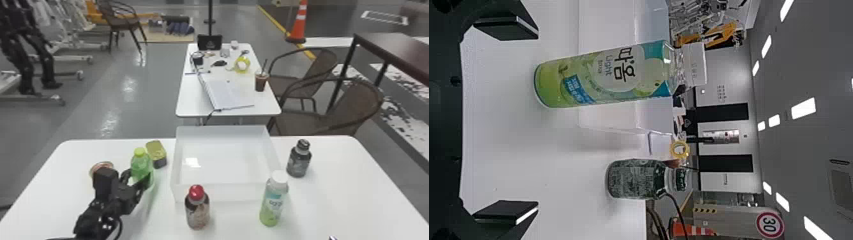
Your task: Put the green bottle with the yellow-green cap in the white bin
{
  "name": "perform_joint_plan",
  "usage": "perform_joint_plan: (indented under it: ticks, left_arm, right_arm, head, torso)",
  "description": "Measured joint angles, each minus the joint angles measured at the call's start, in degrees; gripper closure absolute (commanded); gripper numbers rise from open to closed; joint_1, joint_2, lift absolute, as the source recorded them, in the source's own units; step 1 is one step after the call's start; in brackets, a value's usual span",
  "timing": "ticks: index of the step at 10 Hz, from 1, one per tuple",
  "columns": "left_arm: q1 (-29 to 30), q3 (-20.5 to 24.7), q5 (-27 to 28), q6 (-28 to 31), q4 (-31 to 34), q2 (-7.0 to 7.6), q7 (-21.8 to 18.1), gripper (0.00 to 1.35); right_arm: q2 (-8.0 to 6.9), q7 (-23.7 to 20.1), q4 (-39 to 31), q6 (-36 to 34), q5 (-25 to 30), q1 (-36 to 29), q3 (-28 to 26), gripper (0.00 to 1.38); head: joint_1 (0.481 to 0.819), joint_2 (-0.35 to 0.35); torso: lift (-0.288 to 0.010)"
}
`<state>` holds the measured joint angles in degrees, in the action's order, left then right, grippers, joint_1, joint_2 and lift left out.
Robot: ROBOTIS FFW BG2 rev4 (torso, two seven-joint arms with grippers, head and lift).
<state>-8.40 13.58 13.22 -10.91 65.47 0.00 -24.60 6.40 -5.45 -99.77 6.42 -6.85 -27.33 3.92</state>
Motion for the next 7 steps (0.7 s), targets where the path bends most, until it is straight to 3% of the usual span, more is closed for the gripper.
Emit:
perform_joint_plan:
  ticks: [4,7]
  left_arm:
    - [4.90,-2.04,6.02,1.95,17.40,0.00,0.53,0.83]
    - [4.01,-11.22,6.85,0.78,21.88,0.30,1.40,0.83]
  right_arm:
    - [0.01,0.00,0.10,0.00,-0.12,0.03,0.02,0.09]
    - [0.01,0.00,0.27,0.00,-0.29,0.17,0.10,0.09]
  head:
    - [0.549,0.000]
    - [0.549,0.000]
  torso:
    - [-0.100]
    - [-0.100]
